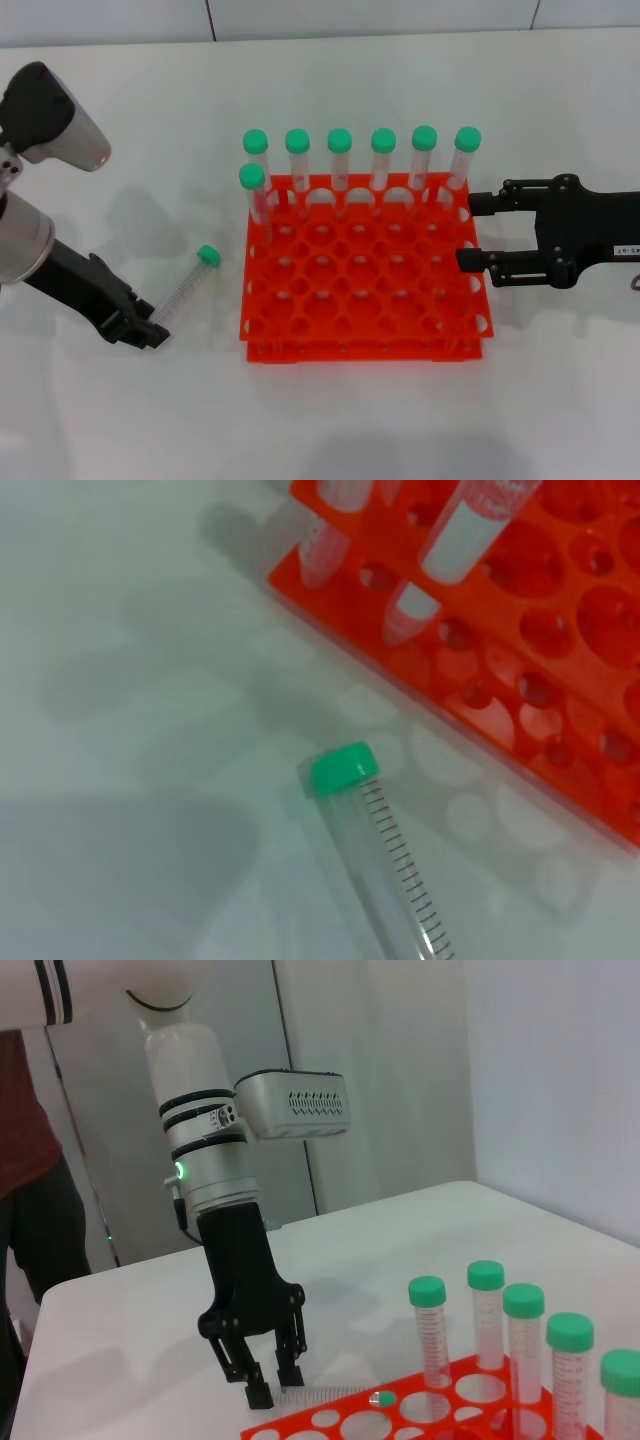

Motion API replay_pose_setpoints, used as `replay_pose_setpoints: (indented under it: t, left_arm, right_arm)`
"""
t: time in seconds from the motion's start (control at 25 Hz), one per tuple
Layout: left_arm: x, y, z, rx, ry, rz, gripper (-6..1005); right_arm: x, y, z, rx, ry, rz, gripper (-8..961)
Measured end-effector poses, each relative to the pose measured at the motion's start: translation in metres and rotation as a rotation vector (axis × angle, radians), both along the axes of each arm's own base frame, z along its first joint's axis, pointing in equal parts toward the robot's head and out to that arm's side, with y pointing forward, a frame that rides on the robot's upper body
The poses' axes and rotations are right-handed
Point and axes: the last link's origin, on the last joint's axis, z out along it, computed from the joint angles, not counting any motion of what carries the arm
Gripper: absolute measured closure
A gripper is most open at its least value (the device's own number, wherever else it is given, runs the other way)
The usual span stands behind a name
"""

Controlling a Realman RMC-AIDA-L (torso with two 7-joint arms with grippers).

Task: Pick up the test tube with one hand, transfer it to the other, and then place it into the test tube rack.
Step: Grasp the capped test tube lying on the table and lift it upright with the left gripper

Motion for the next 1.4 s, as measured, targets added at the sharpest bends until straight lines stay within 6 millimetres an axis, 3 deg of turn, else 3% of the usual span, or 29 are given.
replay_pose_setpoints:
  t: [0.76,1.0,1.4]
  left_arm:
    - [0.0012,0.0022,-0.0027,-0.005,0.004,0.006,694]
    - [0.0011,0.0028,-0.0022,0.0,0.004,0.007,780]
    - [0.0012,0.0043,-0.0013,0.011,-0.001,0.008,793]
  right_arm:
    - [0.0003,0.0003,0.0008,0.003,0.001,-0.002,259]
    - [0.0004,0.0004,0.0011,0.005,0.002,-0.002,259]
    - [0.0004,0.0005,0.0011,0.005,0.002,-0.002,259]
